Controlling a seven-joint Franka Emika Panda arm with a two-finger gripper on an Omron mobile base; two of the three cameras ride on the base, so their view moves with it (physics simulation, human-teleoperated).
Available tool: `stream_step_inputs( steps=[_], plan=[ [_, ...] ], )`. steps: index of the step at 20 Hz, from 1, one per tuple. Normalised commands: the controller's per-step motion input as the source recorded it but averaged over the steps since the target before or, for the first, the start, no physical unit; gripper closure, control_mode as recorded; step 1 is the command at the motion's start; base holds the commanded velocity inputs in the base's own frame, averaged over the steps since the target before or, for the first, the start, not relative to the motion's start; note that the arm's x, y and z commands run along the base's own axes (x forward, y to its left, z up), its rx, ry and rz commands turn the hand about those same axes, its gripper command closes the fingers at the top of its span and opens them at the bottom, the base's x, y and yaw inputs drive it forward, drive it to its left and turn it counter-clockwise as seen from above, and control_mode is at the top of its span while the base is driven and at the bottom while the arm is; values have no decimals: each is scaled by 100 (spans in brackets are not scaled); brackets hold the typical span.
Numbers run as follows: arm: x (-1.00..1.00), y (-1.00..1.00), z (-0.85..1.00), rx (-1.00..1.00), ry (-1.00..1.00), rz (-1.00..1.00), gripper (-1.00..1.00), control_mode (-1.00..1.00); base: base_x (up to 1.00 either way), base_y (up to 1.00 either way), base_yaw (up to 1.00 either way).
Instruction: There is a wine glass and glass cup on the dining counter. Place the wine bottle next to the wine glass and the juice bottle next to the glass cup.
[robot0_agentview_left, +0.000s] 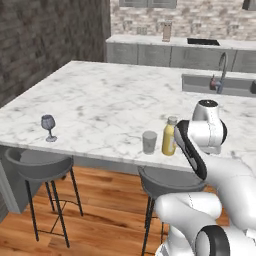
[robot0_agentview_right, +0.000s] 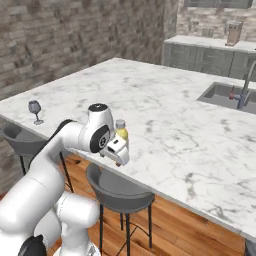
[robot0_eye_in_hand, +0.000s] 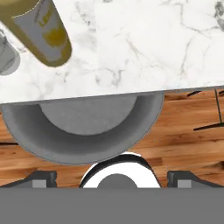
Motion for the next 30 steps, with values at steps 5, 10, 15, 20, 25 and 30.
stream_step_inputs(
  steps=[5,10,15,20,25,30],
  plan=[
    [0,0,0,0,0,0,-100,100,-14,6,-71],
    [0,0,0,0,0,0,-100,100,0,12,-93],
    [0,0,0,0,0,0,-100,100,0,11,-94],
    [0,0,0,0,0,0,-100,100,0,11,-94],
    [0,0,0,0,0,0,-100,100,0,10,-93],
    [0,0,0,0,0,0,-100,100,0,0,-89]
  ],
)
